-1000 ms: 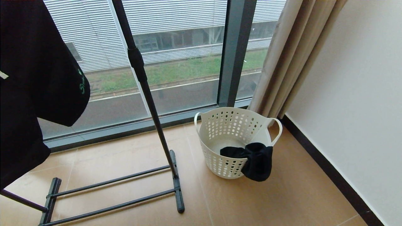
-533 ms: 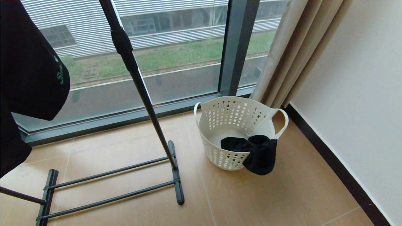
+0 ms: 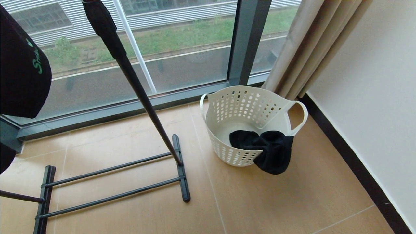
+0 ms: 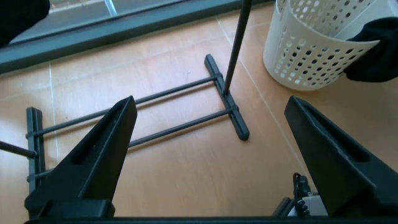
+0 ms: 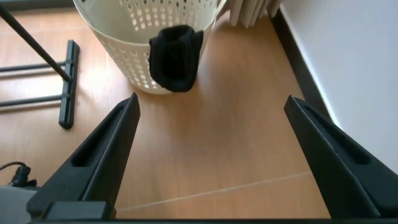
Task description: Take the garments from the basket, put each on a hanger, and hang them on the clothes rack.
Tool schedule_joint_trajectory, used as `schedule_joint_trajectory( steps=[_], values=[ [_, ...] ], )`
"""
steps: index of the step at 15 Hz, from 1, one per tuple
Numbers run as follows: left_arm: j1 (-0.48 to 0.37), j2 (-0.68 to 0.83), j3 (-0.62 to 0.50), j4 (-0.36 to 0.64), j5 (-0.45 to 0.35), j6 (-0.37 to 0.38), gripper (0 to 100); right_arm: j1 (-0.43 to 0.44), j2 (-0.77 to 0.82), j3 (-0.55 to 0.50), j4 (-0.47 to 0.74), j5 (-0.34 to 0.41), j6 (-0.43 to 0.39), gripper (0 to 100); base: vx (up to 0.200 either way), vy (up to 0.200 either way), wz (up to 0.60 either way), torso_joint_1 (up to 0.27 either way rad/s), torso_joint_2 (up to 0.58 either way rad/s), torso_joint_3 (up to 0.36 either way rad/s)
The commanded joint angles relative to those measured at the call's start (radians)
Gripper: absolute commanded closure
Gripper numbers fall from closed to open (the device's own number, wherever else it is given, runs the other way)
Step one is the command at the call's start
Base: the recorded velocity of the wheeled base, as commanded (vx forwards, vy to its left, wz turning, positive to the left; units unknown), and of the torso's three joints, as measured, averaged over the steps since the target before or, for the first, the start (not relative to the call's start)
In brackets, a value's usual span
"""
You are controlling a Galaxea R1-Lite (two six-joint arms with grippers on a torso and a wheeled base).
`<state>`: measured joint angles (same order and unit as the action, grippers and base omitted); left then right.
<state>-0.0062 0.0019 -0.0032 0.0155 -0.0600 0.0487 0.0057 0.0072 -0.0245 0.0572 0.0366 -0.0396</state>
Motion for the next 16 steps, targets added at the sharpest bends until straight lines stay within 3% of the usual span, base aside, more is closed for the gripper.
schedule_joint_trajectory(
  steps=[1,3,6,7,8,9,11,14,16],
  values=[
    [0.0,0.0,0.0,0.0,-0.001,0.0,0,0.0,0.005,-0.003,0.004,-0.001,0.0,0,0.0,0.0,0.0,-0.002,0.01,-0.188],
    [-0.001,0.0,0.0,0.0,-0.003,0.002,0,0.002,0.037,-0.003,0.004,-0.001,0.0,0,0.0,0.0,0.0,0.007,0.0,-0.195],
    [0.0,0.0,0.0,0.0,-0.007,0.006,0,0.005,0.247,-0.003,0.004,0.0,0.0,0,0.0,0.0,0.0,0.001,0.0,-0.175],
    [0.0,0.0,0.0,0.0,-0.004,0.002,0,0.017,0.415,-0.009,-0.03,0.012,0.009,0,0.0,0.0,0.0,-0.002,0.01,-0.071],
    [0.0,0.0,0.0,0.0,-0.004,0.0,0,0.019,0.448,-0.014,-0.043,0.017,0.009,0,0.0,0.0,0.0,0.0,0.0,0.0],
    [0.0,-0.002,0.002,0.0,-0.001,-0.009,0,0.023,0.662,-0.049,-0.171,0.042,0.009,0,0.0,0.0,0.0,0.0,0.0,0.0],
    [0.0,-0.002,0.0,0.0,-0.001,-0.009,0,0.054,0.887,-0.134,-0.246,0.045,-0.016,0,0.0,0.0,0.0,0.0,0.0,0.0],
    [0.0,-0.002,0.0,0.0,-0.001,-0.009,0,0.115,1.08,-0.315,-0.234,0.04,-0.115,0,0.0,0.0,0.0,0.0,0.0,0.0],
    [0.0,-0.002,0.0,0.0,-0.001,-0.009,0,0.119,1.26,-0.48,-0.226,0.042,-0.298,0,0.0,0.0,0.0,0.0,0.0,0.0]
  ],
)
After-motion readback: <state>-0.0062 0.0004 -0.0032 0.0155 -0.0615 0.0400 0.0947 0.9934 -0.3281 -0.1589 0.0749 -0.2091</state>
